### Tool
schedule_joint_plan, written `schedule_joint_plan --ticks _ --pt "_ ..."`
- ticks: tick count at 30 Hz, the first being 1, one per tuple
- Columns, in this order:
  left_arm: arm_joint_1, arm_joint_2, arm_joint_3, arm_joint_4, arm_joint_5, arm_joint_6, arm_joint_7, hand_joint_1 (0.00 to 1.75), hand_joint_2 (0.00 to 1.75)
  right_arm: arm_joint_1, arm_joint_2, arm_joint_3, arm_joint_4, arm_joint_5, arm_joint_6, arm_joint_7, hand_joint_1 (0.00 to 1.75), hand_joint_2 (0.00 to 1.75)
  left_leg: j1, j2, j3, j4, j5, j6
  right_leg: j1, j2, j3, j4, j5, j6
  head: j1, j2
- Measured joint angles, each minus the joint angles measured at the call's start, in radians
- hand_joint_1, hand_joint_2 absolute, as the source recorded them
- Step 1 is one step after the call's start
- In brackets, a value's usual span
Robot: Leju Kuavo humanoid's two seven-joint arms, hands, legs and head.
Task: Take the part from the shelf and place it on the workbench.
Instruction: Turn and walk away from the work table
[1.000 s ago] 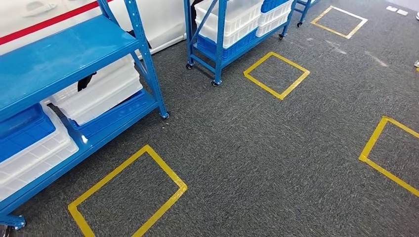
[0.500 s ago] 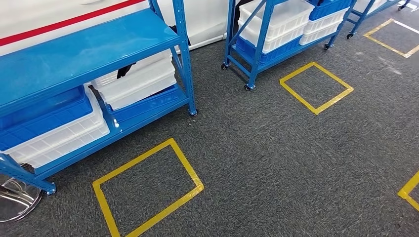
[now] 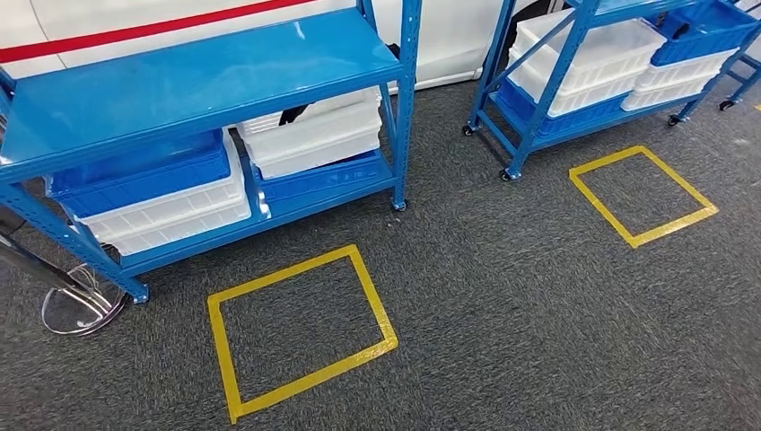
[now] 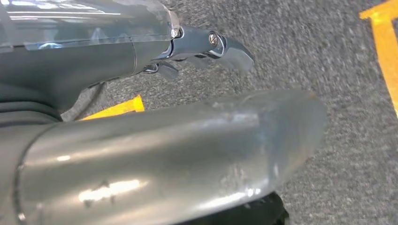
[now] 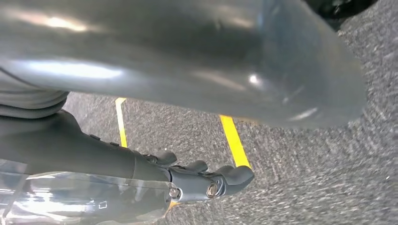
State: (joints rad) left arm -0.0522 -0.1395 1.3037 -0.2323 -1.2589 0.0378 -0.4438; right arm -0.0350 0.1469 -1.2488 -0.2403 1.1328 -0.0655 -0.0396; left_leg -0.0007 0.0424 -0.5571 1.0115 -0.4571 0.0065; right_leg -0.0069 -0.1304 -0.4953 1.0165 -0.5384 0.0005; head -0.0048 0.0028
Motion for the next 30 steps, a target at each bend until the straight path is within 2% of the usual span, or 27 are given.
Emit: schedule_joint_plan --ticks 2,3,4,5,6,7,8,9,10,11,12,13,14,15,17,18,19,20,21,22,23,24,26,27,30 --pt "-0.001 -0.001 0.0 0.0 0.0 -0.001 0.0 0.0 0.0 -0.001 -0.001 0.0 0.0 0.002 0.0 -0.001 0.0 0.0 0.006 -0.023 0.005 -0.009 0.007 0.013 -0.005 0.061 -0.024 0.058 -0.041 0.009 0.003 0.0" --pt "-0.003 -0.002 0.0 0.0 0.0 -0.002 -0.001 0.0 0.0 0.002 -0.001 0.0 0.0 0.003 0.0 -0.002 0.0 0.0 0.007 -0.035 0.003 -0.011 0.009 0.018 -0.007 0.097 -0.053 0.119 -0.073 0.011 0.006 0.0" --pt "-0.005 -0.002 0.0 0.0 0.0 -0.003 -0.001 0.0 0.0 0.003 -0.002 0.0 0.0 0.004 0.0 -0.002 0.0 0.0 0.007 -0.049 0.002 -0.011 0.01 0.02 -0.007 0.115 -0.09 0.189 -0.104 0.012 0.007 0.0" --pt "-0.006 -0.002 0.0 0.0 -0.001 -0.005 -0.001 0.0 0.0 0.005 -0.002 0.0 0.0 0.004 0.0 -0.001 0.0 0.0 0.007 -0.064 0.001 -0.01 0.01 0.021 -0.008 0.123 -0.122 0.246 -0.12 0.013 0.007 0.0" --pt "-0.006 -0.002 0.0 0.0 -0.001 -0.007 -0.001 0.0 0.0 0.006 -0.002 0.0 0.0 0.005 0.0 0.0 0.0 0.0 0.006 -0.08 0.002 -0.009 0.01 0.022 -0.008 0.126 -0.142 0.275 -0.117 0.013 0.007 0.0" --pt "-0.005 -0.002 0.0 0.0 -0.002 -0.009 -0.001 0.0 0.0 0.006 -0.002 0.0 0.0 0.005 0.0 0.001 0.0 0.0 0.006 -0.096 0.003 -0.008 0.009 0.021 -0.008 0.129 -0.144 0.266 -0.093 0.013 0.007 0.0" --pt "-0.004 -0.003 0.0 0.0 -0.003 -0.01 -0.002 0.0 0.0 0.006 -0.002 0.0 0.0 0.006 0.0 0.002 0.0 0.0 0.007 -0.112 0.004 -0.006 0.008 0.02 -0.009 0.133 -0.13 0.222 -0.055 0.012 0.007 0.0" --pt "-0.004 -0.003 0.0 0.0 -0.004 -0.011 -0.002 0.0 0.0 0.007 -0.003 0.0 0.0 0.006 0.0 0.003 0.0 0.0 0.007 -0.127 0.004 -0.003 0.007 0.017 -0.011 0.149 -0.104 0.155 -0.012 0.009 0.007 0.0" --pt "-0.004 -0.004 0.0 0.0 -0.006 -0.011 -0.002 0.0 0.0 0.008 -0.004 0.0 0.0 0.007 0.0 0.004 0.0 0.0 0.006 -0.141 0.002 0.003 0.005 0.013 -0.012 0.176 -0.08 0.094 0.017 0.008 0.008 0.0" --pt "-0.005 -0.005 0.0 0.0 -0.006 -0.011 -0.002 0.0 0.0 0.009 -0.005 0.0 0.0 0.008 0.0 0.004 0.0 0.0 0.006 -0.153 -0.002 0.007 0.003 0.008 -0.014 0.197 -0.064 0.05 0.034 0.006 0.007 0.0" --pt "-0.005 -0.005 0.0 0.0 -0.007 -0.011 -0.003 0.0 0.0 0.008 -0.006 0.0 0.0 0.008 0.0 0.005 0.0 0.0 0.006 -0.164 -0.006 0.01 0.002 0.002 -0.014 0.212 -0.055 0.025 0.04 0.004 0.007 0.0" --pt "-0.005 -0.006 0.0 0.0 -0.007 -0.011 -0.004 0.0 0.0 0.007 -0.006 0.0 0.0 0.008 0.0 0.004 0.0 0.0 0.006 -0.175 -0.01 0.011 0.003 -0.006 -0.012 0.214 -0.054 0.021 0.037 0.001 0.007 0.0" --pt "-0.003 -0.006 0.0 0.0 -0.008 -0.011 -0.005 0.0 0.0 0.005 -0.006 -0.001 0.0 0.007 -0.001 0.002 0.0 0.0 0.008 -0.184 -0.013 0.01 0.004 -0.012 -0.012 0.201 -0.053 0.019 0.039 -0.004 0.007 0.0" --pt "-0.002 -0.005 0.001 0.0 -0.008 -0.012 -0.006 0.0 0.0 0.004 -0.006 -0.002 0.0 0.004 -0.002 -0.001 0.0 0.0 0.009 -0.177 -0.015 0.013 0.002 -0.018 -0.013 0.19 -0.051 0.015 0.041 -0.01 0.008 0.0" --pt "-0.001 -0.005 0.001 0.0 -0.005 -0.015 -0.011 0.0 0.0 0.005 -0.007 -0.008 0.0 -0.005 -0.009 -0.01 0.0 0.0 0.008 -0.124 -0.036 0.061 -0.031 -0.028 -0.015 0.168 -0.047 0.006 0.044 -0.023 0.001 0.0" --pt "-0.002 -0.005 0.002 0.0 -0.003 -0.017 -0.013 0.0 0.0 0.006 -0.007 -0.013 0.0 -0.009 -0.012 -0.014 0.0 0.0 0.008 -0.09 -0.06 0.114 -0.061 -0.032 -0.014 0.157 -0.046 0.004 0.043 -0.028 -0.002 0.0" --pt "-0.004 -0.005 0.002 0.0 -0.001 -0.019 -0.015 0.0 0.0 0.008 -0.007 -0.017 0.0 -0.012 -0.015 -0.019 0.0 0.0 0.009 -0.067 -0.092 0.18 -0.093 -0.036 -0.012 0.147 -0.045 0.004 0.04 -0.031 -0.005 0.0" --pt "-0.005 -0.005 0.002 0.0 0.001 -0.021 -0.017 0.0 0.0 0.01 -0.007 -0.02 0.0 -0.013 -0.017 -0.024 0.0 0.0 0.011 -0.057 -0.122 0.242 -0.116 -0.039 -0.011 0.137 -0.045 0.004 0.036 -0.033 -0.005 0.0" --pt "-0.005 -0.006 0.003 0.0 0.001 -0.022 -0.018 0.0 0.0 0.011 -0.007 -0.023 0.0 -0.013 -0.017 -0.029 0.0 0.0 0.013 -0.052 -0.14 0.281 -0.123 -0.041 -0.01 0.128 -0.042 0.004 0.031 -0.033 -0.005 0.0" --pt "-0.004 -0.006 0.003 0.0 0.002 -0.023 -0.019 0.0 0.0 0.012 -0.007 -0.025 0.0 -0.013 -0.017 -0.032 0.0 0.0 0.013 -0.049 -0.141 0.284 -0.112 -0.041 -0.009 0.121 -0.038 0.004 0.028 -0.032 -0.005 0.0" --pt "-0.002 -0.007 0.003 0.0 0.002 -0.023 -0.019 0.0 0.0 0.011 -0.007 -0.026 0.0 -0.013 -0.017 -0.034 0.0 0.0 0.013 -0.048 -0.121 0.248 -0.084 -0.038 -0.009 0.116 -0.031 0.004 0.024 -0.03 -0.005 0.0" --pt "0.0 -0.007 0.004 0.0 0.002 -0.023 -0.019 0.0 0.0 0.011 -0.007 -0.027 0.0 -0.013 -0.017 -0.035 0.0 0.0 0.012 -0.046 -0.087 0.182 -0.047 -0.032 -0.008 0.111 -0.023 0.004 0.019 -0.028 -0.005 0.0" --pt "0.0 -0.006 0.005 0.0 0.002 -0.023 -0.018 0.0 0.0 0.01 -0.007 -0.027 0.001 -0.013 -0.017 -0.034 0.0 0.0 0.005 -0.038 -0.024 0.061 -0.008 -0.016 -0.006 0.104 -0.01 0.004 0.009 -0.019 -0.005 0.0" --pt "0.0 -0.005 0.006 0.0 0.002 -0.023 -0.018 0.0 0.0 0.009 -0.007 -0.027 0.001 -0.013 -0.017 -0.034 0.0 0.0 0.001 -0.034 -0.007 0.027 -0.006 -0.009 -0.005 0.101 -0.007 0.002 0.006 -0.013 -0.004 0.0" --pt "0.004 -0.005 0.008 0.0 0.002 -0.024 -0.017 0.0 0.0 0.006 -0.007 -0.028 0.001 -0.013 -0.016 -0.033 0.0 0.0 0.001 -0.038 0.011 -0.003 -0.015 0.008 -0.006 0.099 0.004 0.011 0.012 0.006 -0.004 0.0"
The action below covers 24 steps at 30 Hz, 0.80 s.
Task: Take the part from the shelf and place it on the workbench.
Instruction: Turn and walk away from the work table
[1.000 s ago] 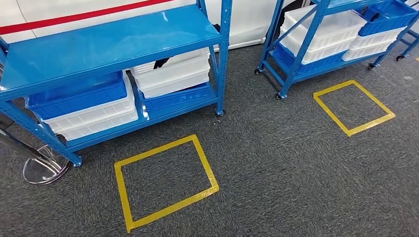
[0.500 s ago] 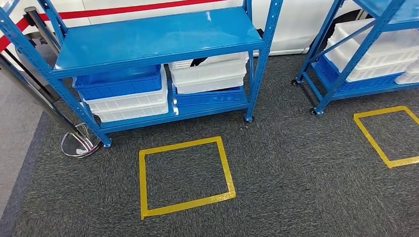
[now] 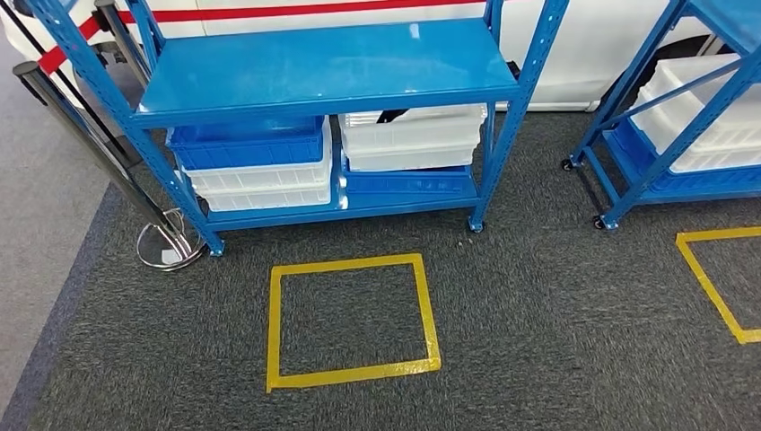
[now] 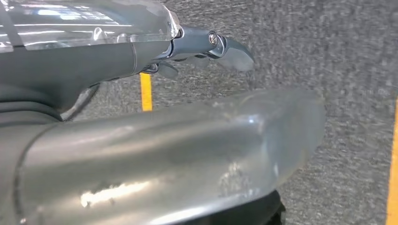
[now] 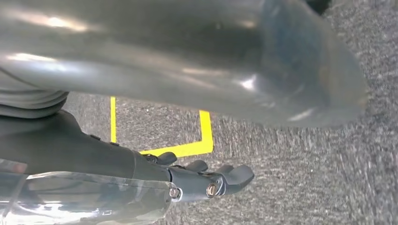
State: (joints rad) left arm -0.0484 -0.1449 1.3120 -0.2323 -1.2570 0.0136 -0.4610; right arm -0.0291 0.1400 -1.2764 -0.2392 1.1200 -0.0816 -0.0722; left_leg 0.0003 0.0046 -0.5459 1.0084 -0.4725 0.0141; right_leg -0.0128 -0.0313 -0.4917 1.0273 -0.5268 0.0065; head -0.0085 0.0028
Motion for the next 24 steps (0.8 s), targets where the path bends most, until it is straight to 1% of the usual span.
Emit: schedule_joint_plan --ticks 1,2,3,5,6,7,8,9,10,11,12,13,14,15,16,17,18,19,20,21,22,23,24 --pt "0.002 0.0 0.001 0.0 0.0 0.0 0.0 0.0 0.0 0.0 0.0 0.0 0.0 0.0 0.001 0.001 0.0 0.0 0.002 -0.002 0.012 -0.008 -0.001 0.006 -0.001 0.005 -0.002 0.016 -0.002 0.005 0.001 0.0" --pt "0.004 -0.001 0.001 0.0 0.0 -0.001 0.001 0.0 0.0 -0.001 0.0 0.0 0.0 0.0 0.003 0.002 0.0 0.0 0.004 -0.003 0.025 -0.015 -0.002 0.011 -0.002 0.012 -0.015 0.044 -0.014 0.01 0.003 0.0" --pt "0.003 -0.001 0.002 0.0 0.0 -0.001 0.001 0.0 0.0 -0.001 0.0 -0.001 0.0 0.0 0.005 0.002 0.0 0.0 0.005 -0.004 0.035 -0.019 -0.004 0.016 -0.003 0.019 -0.042 0.091 -0.035 0.013 0.005 0.0" --pt "0.002 -0.001 0.002 0.0 0.0 -0.001 0.002 0.0 0.0 -0.001 0.0 -0.003 0.0 0.0 0.008 0.003 0.0 0.0 0.004 -0.006 0.046 -0.02 -0.015 0.021 -0.003 0.026 -0.127 0.209 -0.083 0.018 0.009 0.0" --pt "0.002 -0.001 0.003 0.0 0.0 -0.002 0.003 0.0 0.0 0.0 0.0 -0.003 0.0 0.0 0.009 0.003 0.0 0.0 0.004 -0.008 0.054 -0.02 -0.022 0.021 -0.003 0.027 -0.165 0.253 -0.094 0.019 0.01 0.0" --pt "0.003 -0.001 0.003 0.0 0.0 -0.002 0.004 0.0 0.0 0.001 0.0 -0.004 0.0 0.0 0.009 0.004 0.0 0.0 0.004 -0.011 0.065 -0.02 -0.031 0.02 -0.003 0.027 -0.19 0.266 -0.089 0.019 0.01 0.0" --pt "0.005 -0.001 0.003 0.0 0.0 -0.002 0.004 0.0 0.0 0.003 0.0 -0.004 0.0 0.0 0.009 0.004 0.0 0.0 0.004 -0.014 0.079 -0.02 -0.041 0.017 -0.003 0.027 -0.197 0.245 -0.065 0.018 0.01 0.0" --pt "0.006 -0.002 0.004 0.0 0.0 -0.003 0.005 0.0 0.0 0.006 -0.001 -0.005 0.0 0.0 0.009 0.004 0.0 0.0 0.004 -0.017 0.094 -0.02 -0.052 0.015 -0.003 0.027 -0.189 0.192 -0.023 0.015 0.011 0.0" --pt "0.007 -0.002 0.004 0.0 0.0 -0.003 0.005 0.0 0.0 0.009 -0.002 -0.006 0.0 0.0 0.009 0.004 0.0 0.0 0.004 -0.019 0.107 -0.019 -0.064 0.011 -0.003 0.028 -0.178 0.128 0.032 0.011 0.012 0.0" --pt "0.007 -0.003 0.004 0.0 0.0 -0.004 0.006 0.0 0.0 0.011 -0.002 -0.007 0.0 0.0 0.009 0.004 0.0 0.0 0.003 -0.021 0.117 -0.019 -0.076 0.006 0.0 0.028 -0.167 0.075 0.069 0.005 0.013 0.0" --pt "0.006 -0.004 0.005 0.0 0.0 -0.004 0.006 0.0 0.0 0.012 -0.003 -0.008 0.0 0.0 0.009 0.005 0.0 0.0 0.002 -0.022 0.123 -0.02 -0.087 0.0 0.002 0.028 -0.16 0.04 0.095 -0.001 0.014 0.0" --pt "0.005 -0.005 0.006 0.0 0.0 -0.004 0.006 0.0 0.0 0.012 -0.004 -0.009 0.0 0.0 0.009 0.005 0.0 0.0 0.001 -0.023 0.13 -0.018 -0.093 -0.006 0.004 0.029 -0.158 0.023 0.105 -0.007 0.014 0.0" --pt "0.003 -0.005 0.006 0.0 0.0 -0.004 0.006 0.0 0.0 0.011 -0.004 -0.009 0.0 0.0 0.009 0.005 0.0 0.0 0.0 -0.023 0.135 -0.015 -0.095 -0.013 0.006 0.03 -0.153 0.021 0.096 -0.014 0.014 0.0" --pt "0.002 -0.005 0.007 0.0 0.0 -0.004 0.006 0.0 0.0 0.01 -0.004 -0.009 0.0 0.0 0.009 0.005 0.0 0.0 0.0 -0.022 0.136 -0.005 -0.092 -0.018 0.005 0.031 -0.145 0.018 0.095 -0.02 0.013 0.0" --pt "0.002 -0.005 0.008 0.0 0.0 -0.004 0.006 0.0 0.0 0.01 -0.004 -0.01 0.0 0.0 0.01 0.005 0.0 0.0 0.001 -0.021 0.129 0.022 -0.085 -0.023 0.003 0.031 -0.134 0.013 0.09 -0.027 0.013 0.0" --pt "0.002 -0.005 0.009 0.0 0.0 -0.004 0.006 0.0 0.0 0.01 -0.004 -0.011 0.0 0.0 0.01 0.005 0.0 0.0 0.002 -0.018 0.108 0.064 -0.082 -0.027 0.002 0.03 -0.122 0.01 0.083 -0.033 0.011 0.0" --pt "0.001 -0.005 0.01 0.0 0.0 -0.004 0.006 0.0 0.0 0.01 -0.004 -0.012 0.0 0.0 0.011 0.005 0.0 0.0 0.003 -0.015 0.073 0.124 -0.09 -0.032 0.0 0.029 -0.109 0.008 0.075 -0.038 0.01 0.0" --pt "0.0 -0.005 0.01 0.0 0.0 -0.004 0.006 0.0 0.0 0.01 -0.004 -0.013 0.0 0.0 0.011 0.005 0.0 0.0 0.005 -0.013 0.03 0.189 -0.111 -0.038 0.001 0.029 -0.098 0.006 0.065 -0.042 0.009 0.0" --pt "0.0 -0.005 0.011 0.0 0.0 -0.005 0.006 0.0 0.0 0.009 -0.004 -0.014 0.0 0.0 0.011 0.005 0.0 0.0 0.006 -0.012 -0.013 0.245 -0.142 -0.042 0.001 0.029 -0.087 0.006 0.054 -0.044 0.008 0.0" --pt "0.001 -0.005 0.011 0.0 0.0 -0.005 0.006 0.0 0.0 0.01 -0.004 -0.014 0.0 0.0 0.011 0.005 0.0 0.0 0.007 -0.012 -0.05 0.28 -0.175 -0.045 0.001 0.03 -0.074 0.006 0.044 -0.044 0.009 0.0" --pt "0.003 -0.005 0.011 0.0 0.0 -0.005 0.006 0.0 0.0 0.01 -0.004 -0.014 0.0 0.0 0.012 0.005 0.0 0.0 0.008 -0.012 -0.074 0.288 -0.196 -0.045 0.001 0.031 -0.06 0.006 0.032 -0.044 0.008 0.0" --pt "0.004 -0.005 0.011 0.0 0.001 -0.005 0.006 0.0 0.0 0.01 -0.004 -0.014 0.0 0.0 0.012 0.005 0.0 0.0 0.008 -0.011 -0.086 0.269 -0.194 -0.044 0.001 0.032 -0.044 0.006 0.021 -0.043 0.008 0.0" --pt "0.006 -0.005 0.012 0.0 0.001 -0.005 0.006 0.0 0.0 0.01 -0.004 -0.014 0.0 0.001 0.012 0.004 0.0 0.0 0.008 -0.011 -0.087 0.225 -0.165 -0.039 0.001 0.032 -0.027 0.006 0.008 -0.041 0.008 0.0"
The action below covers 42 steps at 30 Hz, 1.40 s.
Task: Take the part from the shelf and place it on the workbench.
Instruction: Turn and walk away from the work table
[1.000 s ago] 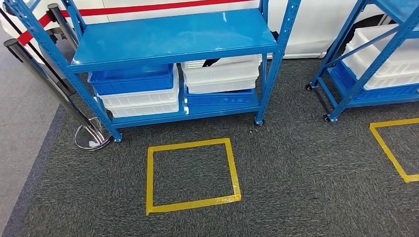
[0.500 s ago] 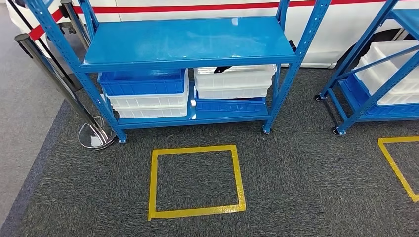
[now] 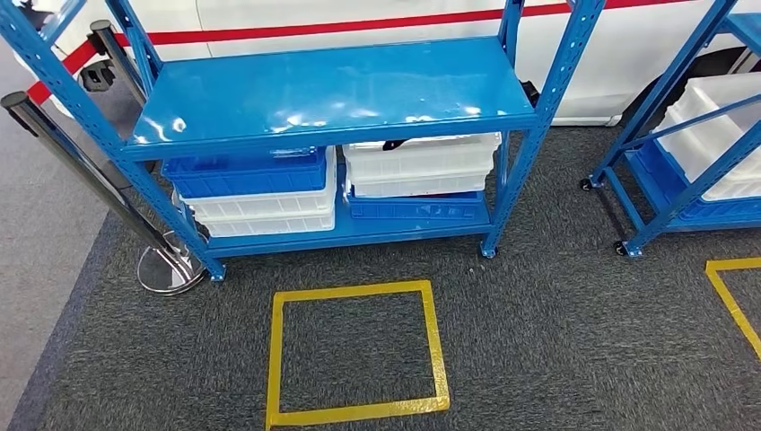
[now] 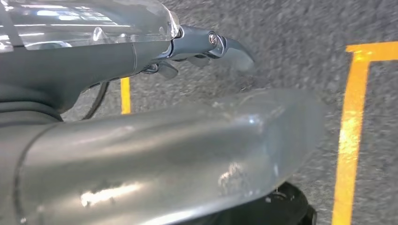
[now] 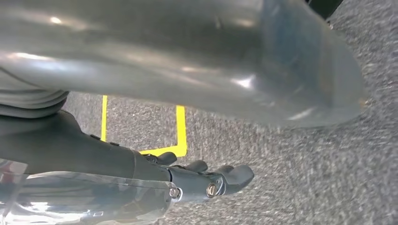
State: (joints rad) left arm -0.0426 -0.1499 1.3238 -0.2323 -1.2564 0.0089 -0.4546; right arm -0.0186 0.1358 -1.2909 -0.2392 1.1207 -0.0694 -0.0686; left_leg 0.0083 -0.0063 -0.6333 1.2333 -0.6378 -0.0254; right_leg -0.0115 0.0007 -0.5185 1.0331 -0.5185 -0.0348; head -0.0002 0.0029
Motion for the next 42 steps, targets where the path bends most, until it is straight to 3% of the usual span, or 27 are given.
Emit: schedule_joint_plan --ticks 3,4,5,7,9,10,12,14,15,16,18,19,20,22,23,25,27,29,30,31,33,35,38,39,40,42 --pt "0.005 0.001 0.001 0.0 0.0 0.0 0.002 0.0 0.0 0.001 0.001 -0.001 0.001 0.002 0.001 -0.002 0.0 0.0 -0.008 0.006 0.008 -0.151 0.16 0.022 0.002 0.0 0.037 0.0 -0.034 0.01 0.0 0.0" --pt "0.005 0.001 0.002 0.0 0.0 0.0 0.003 0.0 0.0 0.0 0.001 -0.001 0.001 0.002 0.001 -0.002 0.0 0.0 -0.012 0.008 0.01 -0.172 0.19 0.028 0.002 0.0 0.043 -0.003 -0.042 0.017 0.0 0.0" --pt "0.006 0.001 0.002 0.0 0.0 0.001 0.004 0.0 0.0 -0.002 0.001 -0.002 0.001 0.003 0.001 -0.002 0.0 0.0 -0.015 0.007 0.013 -0.18 0.197 0.034 0.002 0.0 0.049 -0.003 -0.045 0.024 0.0 0.0" --pt "0.005 0.0 0.002 0.0 -0.001 0.002 0.005 0.0 0.0 -0.004 0.001 -0.002 0.001 0.003 0.002 -0.002 0.0 0.0 -0.012 0.003 0.037 -0.197 0.193 0.046 0.002 -0.001 0.058 0.006 -0.039 0.039 -0.001 0.0" --pt "0.004 0.0 0.002 0.0 -0.001 0.002 0.005 0.0 0.0 -0.005 0.0 -0.002 0.001 0.004 0.001 -0.002 0.0 0.0 -0.009 0.0 0.069 -0.217 0.187 0.059 0.001 -0.001 0.035 0.067 -0.033 0.048 0.002 0.0" --pt "0.002 -0.001 0.002 0.0 -0.001 0.002 0.006 0.0 0.0 -0.006 0.0 -0.002 0.001 0.005 0.0 -0.002 0.0 0.0 -0.008 0.0 0.082 -0.224 0.183 0.064 0.0 0.0 0.002 0.118 -0.045 0.049 0.004 0.0" --pt "0.0 -0.001 0.002 0.0 -0.001 0.003 0.007 0.0 0.0 -0.008 0.0 -0.003 0.001 0.005 0.0 -0.002 0.0 0.0 -0.008 -0.001 0.1 -0.228 0.168 0.07 -0.001 0.0 -0.083 0.221 -0.096 0.053 0.005 0.0" --pt "0.001 -0.001 0.002 0.0 -0.001 0.004 0.009 0.0 0.0 -0.006 0.0 -0.004 0.001 0.005 0.002 -0.002 0.0 0.0 -0.008 -0.004 0.123 -0.228 0.148 0.069 -0.002 0.0 -0.14 0.251 -0.13 0.058 0.006 0.0" --pt "0.003 -0.001 0.002 0.0 -0.001 0.004 0.01 0.0 0.0 -0.004 0.0 -0.005 0.001 0.005 0.002 -0.002 0.0 0.0 -0.008 -0.006 0.138 -0.228 0.136 0.067 -0.002 0.0 -0.149 0.226 -0.117 0.06 0.006 0.0" --pt "0.004 -0.002 0.002 0.0 -0.001 0.005 0.01 0.0 0.0 -0.003 0.0 -0.006 0.001 0.005 0.003 -0.002 0.0 0.0 -0.008 -0.007 0.154 -0.228 0.123 0.064 -0.001 0.0 -0.146 0.178 -0.078 0.06 0.007 0.0" --pt "0.005 -0.003 0.002 0.0 -0.001 0.005 0.011 0.0 0.0 0.002 -0.001 -0.008 0.001 0.005 0.003 -0.002 0.0 0.0 -0.01 -0.009 0.179 -0.226 0.097 0.056 0.002 -0.001 -0.135 0.069 0.036 0.05 0.008 0.0" --pt "0.004 -0.004 0.003 0.0 -0.001 0.005 0.011 0.0 0.0 0.003 -0.002 -0.009 0.001 0.005 0.003 -0.002 0.0 0.0 -0.011 -0.01 0.186 -0.227 0.085 0.05 0.005 0.0 -0.131 0.036 0.074 0.043 0.007 0.0" --pt "0.002 -0.005 0.003 0.0 -0.001 0.005 0.012 0.0 0.0 0.003 -0.002 -0.01 0.001 0.006 0.004 -0.001 0.0 0.0 -0.012 -0.01 0.193 -0.226 0.078 0.044 0.007 0.001 -0.13 0.019 0.092 0.036 0.007 0.0" --pt "-0.002 -0.004 0.003 0.0 -0.001 0.005 0.013 0.0 0.0 0.001 -0.001 -0.01 0.001 0.006 0.004 -0.001 0.0 0.0 -0.014 -0.01 0.204 -0.221 0.077 0.033 0.006 0.002 -0.115 0.011 0.083 0.022 0.005 0.0" --pt "-0.002 -0.004 0.003 0.0 -0.001 0.006 0.013 0.0 0.0 0.001 0.0 -0.01 0.001 0.006 0.005 -0.001 0.0 0.0 -0.013 -0.008 0.201 -0.201 0.083 0.028 0.004 0.003 -0.102 0.004 0.079 0.016 0.005 0.0" --pt "-0.004 -0.003 0.003 0.0 -0.002 0.006 0.014 0.0 0.0 0.001 0.0 -0.011 0.001 0.007 0.005 -0.001 0.0 0.0 -0.01 -0.004 0.151 -0.107 0.079 0.017 0.0 0.001 -0.076 -0.007 0.068 0.005 0.0 0.0" --pt "-0.004 -0.003 0.003 0.0 -0.002 0.006 0.014 0.0 0.0 0.001 0.0 -0.013 0.001 0.007 0.006 -0.001 0.0 0.0 -0.005 -0.001 0.07 0.014 0.03 0.006 -0.001 0.0 -0.054 -0.012 0.051 0.001 -0.004 0.0" --pt "0.0 -0.003 0.003 0.0 -0.002 0.006 0.015 0.0 0.0 0.001 0.0 -0.015 0.001 0.008 0.007 -0.001 0.0 0.0 -0.001 -0.001 0.013 0.059 -0.019 0.0 -0.001 0.001 -0.028 -0.013 0.03 0.001 -0.004 0.0" --pt "0.001 -0.003 0.003 0.0 -0.002 0.006 0.015 0.0 0.0 0.001 0.0 -0.015 0.001 0.008 0.007 -0.001 0.0 0.0 0.001 0.0 0.002 0.039 -0.014 0.0 -0.001 0.002 -0.013 -0.013 0.018 0.002 -0.005 0.0" --pt "0.003 -0.003 0.003 0.0 -0.002 0.006 0.015 0.0 0.0 0.001 0.001 -0.015 0.001 0.008 0.007 -0.001 0.0 0.0 0.002 0.0 0.003 -0.006 0.018 0.002 -0.001 0.003 0.003 -0.013 0.006 0.004 -0.005 0.0" --pt "0.005 -0.003 0.004 0.0 -0.002 0.006 0.015 0.0 0.0 0.002 0.001 -0.016 0.001 0.008 0.007 -0.001 0.0 0.0 -0.001 0.002 0.014 -0.119 0.126 0.013 0.0 0.003 0.029 -0.012 -0.016 0.011 -0.005 0.0" --pt "0.007 -0.003 0.006 0.0 -0.002 0.007 0.016 0.0 0.0 -0.001 0.001 -0.017 0.002 0.009 0.007 0.0 0.0 0.0 -0.007 0.004 0.018 -0.179 0.187 0.029 0.002 0.004 0.045 -0.011 -0.033 0.024 -0.006 0.0" --pt "0.007 -0.003 0.007 0.0 -0.003 0.008 0.018 0.0 0.0 -0.004 0.001 -0.017 0.002 0.013 0.008 0.002 0.0 0.0 -0.006 0.001 0.043 -0.198 0.187 0.051 0.003 0.004 0.062 0.001 -0.037 0.043 -0.005 0.0" --pt "0.006 -0.003 0.007 0.0 -0.003 0.009 0.018 0.0 0.0 -0.005 0.001 -0.017 0.002 0.015 0.008 0.002 0.0 0.0 -0.004 0.0 0.057 -0.205 0.186 0.057 0.002 0.004 0.055 0.023 -0.042 0.047 -0.003 0.0" --pt "0.005 -0.003 0.007 0.0 -0.003 0.01 0.019 0.0 0.0 -0.006 0.001 -0.017 0.002 0.016 0.008 0.003 0.0 0.0 -0.003 -0.001 0.068 -0.21 0.185 0.063 0.0 0.004 0.034 0.062 -0.055 0.051 -0.001 0.0" --pt "0.002 -0.003 0.007 0.0 -0.004 0.013 0.021 0.0 0.0 -0.008 0.001 -0.017 0.002 0.018 0.008 0.004 0.0 0.0 -0.004 -0.001 0.08 -0.213 0.176 0.071 -0.002 0.003 -0.04 0.173 -0.106 0.055 0.002 0.0"
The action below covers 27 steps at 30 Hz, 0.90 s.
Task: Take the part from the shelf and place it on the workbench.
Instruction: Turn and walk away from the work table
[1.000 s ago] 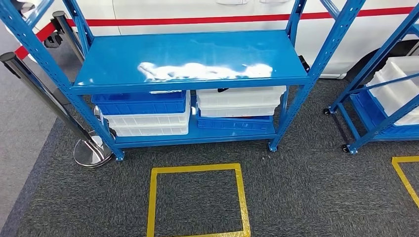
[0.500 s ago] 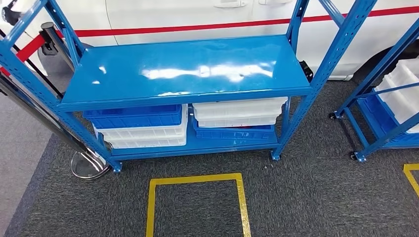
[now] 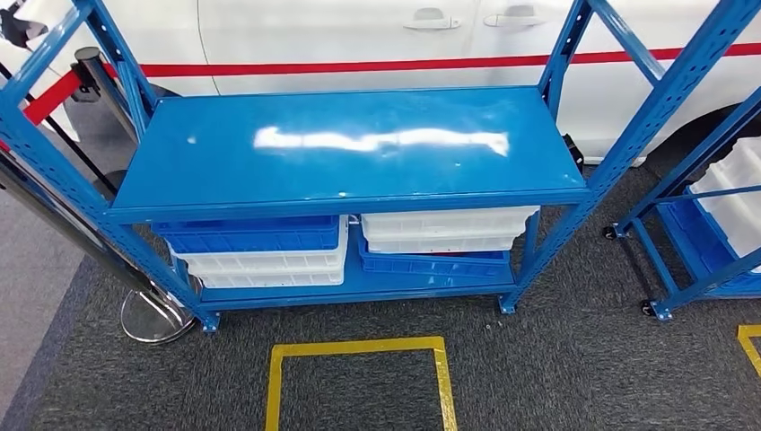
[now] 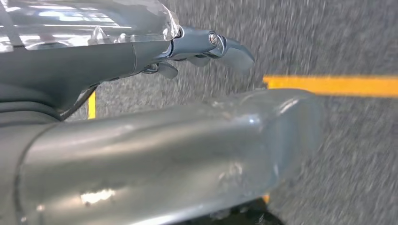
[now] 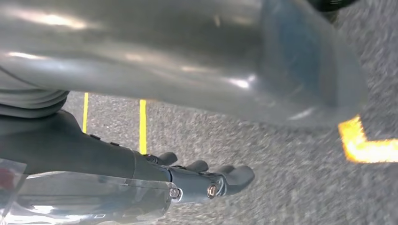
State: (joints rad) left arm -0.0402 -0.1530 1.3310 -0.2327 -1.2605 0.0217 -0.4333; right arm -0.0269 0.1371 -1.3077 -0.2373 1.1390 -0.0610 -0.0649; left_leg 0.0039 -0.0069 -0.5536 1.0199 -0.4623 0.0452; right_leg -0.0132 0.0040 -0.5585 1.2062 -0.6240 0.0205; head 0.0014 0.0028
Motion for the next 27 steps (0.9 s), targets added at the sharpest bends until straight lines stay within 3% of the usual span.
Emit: schedule_joint_plan --ticks 2,3,6,7,8,12,14,16,17,18,19,21,23,25,27 --pt "0.0 0.0 0.0 0.0 -0.003 0.003 0.004 0.0 0.0 0.0 0.0 0.0 0.0 0.001 0.0 0.002 0.0 0.0 -0.001 -0.001 0.011 0.0 -0.012 0.002 0.0 0.0 -0.067 0.07 -0.033 0.002 0.0 0.0" --pt "0.0 0.0 0.0 0.0 -0.005 0.005 0.006 0.0 0.0 0.001 0.0 0.0 0.0 0.002 0.0 0.003 0.0 0.0 -0.002 -0.002 0.02 0.0 -0.02 0.001 0.0 0.0 -0.081 0.063 -0.02 0.002 0.0 0.0" --pt "0.001 -0.003 0.0 0.0 -0.008 0.011 0.011 0.0 0.0 0.006 0.0 0.0 0.0 0.003 0.0 0.004 0.0 0.0 -0.003 -0.005 0.055 0.002 -0.046 -0.01 0.004 0.0 -0.062 -0.088 0.113 -0.007 0.001 0.0" --pt "0.001 -0.004 0.0 0.0 -0.008 0.013 0.011 0.0 0.0 0.007 0.0 0.0 0.0 0.004 0.0 0.005 0.0 0.0 -0.004 -0.006 0.06 0.003 -0.054 -0.015 0.007 0.0 -0.055 -0.128 0.138 -0.012 0.001 0.0" --pt "0.0 -0.005 0.0 0.0 -0.009 0.015 0.011 0.0 0.0 0.007 0.0 -0.001 0.0 0.006 0.0 0.005 0.0 0.0 -0.004 -0.006 0.063 0.004 -0.062 -0.022 0.01 0.0 -0.052 -0.149 0.153 -0.018 0.001 0.0" --pt "-0.001 -0.005 0.001 0.0 -0.01 0.02 0.008 0.0 0.0 0.007 0.001 -0.001 0.0 0.009 0.0 0.007 0.0 0.0 -0.005 -0.005 0.07 0.029 -0.081 -0.045 0.005 0.0 -0.033 -0.168 0.158 -0.04 0.0 0.0" --pt "-0.003 -0.004 0.001 0.0 -0.01 0.021 0.008 0.0 0.0 0.006 0.002 -0.001 0.001 0.011 0.0 0.007 0.0 0.0 -0.001 -0.001 0.036 0.101 -0.127 -0.056 0.002 -0.002 -0.022 -0.175 0.155 -0.048 -0.005 0.0" --pt "-0.003 -0.004 0.001 0.0 -0.011 0.021 0.008 0.0 0.0 0.005 0.002 -0.001 0.001 0.011 0.001 0.008 0.0 0.0 0.003 0.0 -0.028 0.214 -0.18 -0.066 0.002 -0.003 -0.019 -0.175 0.15 -0.053 -0.008 0.0" --pt "-0.002 -0.005 0.001 0.0 -0.011 0.021 0.008 0.0 0.0 0.004 0.003 -0.002 0.001 0.011 0.002 0.009 0.0 0.0 0.005 0.0 -0.053 0.25 -0.188 -0.069 0.002 -0.003 -0.017 -0.175 0.147 -0.053 -0.008 0.0" --pt "-0.001 -0.005 0.002 0.0 -0.011 0.022 0.008 0.0 0.0 0.004 0.003 -0.002 0.001 0.011 0.003 0.01 0.0 0.0 0.006 0.0 -0.064 0.254 -0.176 -0.07 0.003 -0.003 -0.014 -0.175 0.145 -0.053 -0.008 0.0" --pt "0.0 -0.005 0.002 0.0 -0.011 0.022 0.008 0.0 0.0 0.004 0.003 -0.002 0.001 0.011 0.004 0.01 0.0 0.0 0.007 0.0 -0.058 0.223 -0.145 -0.069 0.003 -0.002 -0.009 -0.175 0.142 -0.052 -0.008 0.0" --pt "0.0 -0.005 0.003 0.0 -0.011 0.023 0.009 0.0 0.0 0.004 0.003 -0.002 0.001 0.012 0.008 0.01 0.0 0.0 0.006 0.001 -0.014 0.1 -0.063 -0.063 0.002 -0.002 0.002 -0.176 0.136 -0.047 -0.008 0.0" --pt "-0.002 -0.005 0.003 0.0 -0.011 0.023 0.009 0.0 0.0 0.003 0.004 -0.004 0.001 0.013 0.011 0.01 0.0 0.0 0.0 0.002 0.012 0.021 -0.041 -0.051 0.003 -0.003 0.006 -0.175 0.132 -0.039 -0.009 0.0" --pt "-0.001 -0.005 0.005 0.0 -0.011 0.023 0.01 0.0 0.0 0.0 0.004 -0.006 0.001 0.013 0.013 0.01 0.0 0.0 -0.005 0.003 0.011 0.009 -0.042 -0.039 0.004 -0.003 0.009 -0.177 0.131 -0.027 -0.009 0.0" --pt "0.001 -0.005 0.007 0.0 -0.011 0.024 0.011 0.0 0.0 -0.001 0.004 -0.008 0.001 0.014 0.012 0.011 0.0 0.87 0.001 0.004 0.018 -0.004 -0.02 -0.025 0.005 -0.003 0.01 -0.171 0.122 -0.015 -0.009 0.0"
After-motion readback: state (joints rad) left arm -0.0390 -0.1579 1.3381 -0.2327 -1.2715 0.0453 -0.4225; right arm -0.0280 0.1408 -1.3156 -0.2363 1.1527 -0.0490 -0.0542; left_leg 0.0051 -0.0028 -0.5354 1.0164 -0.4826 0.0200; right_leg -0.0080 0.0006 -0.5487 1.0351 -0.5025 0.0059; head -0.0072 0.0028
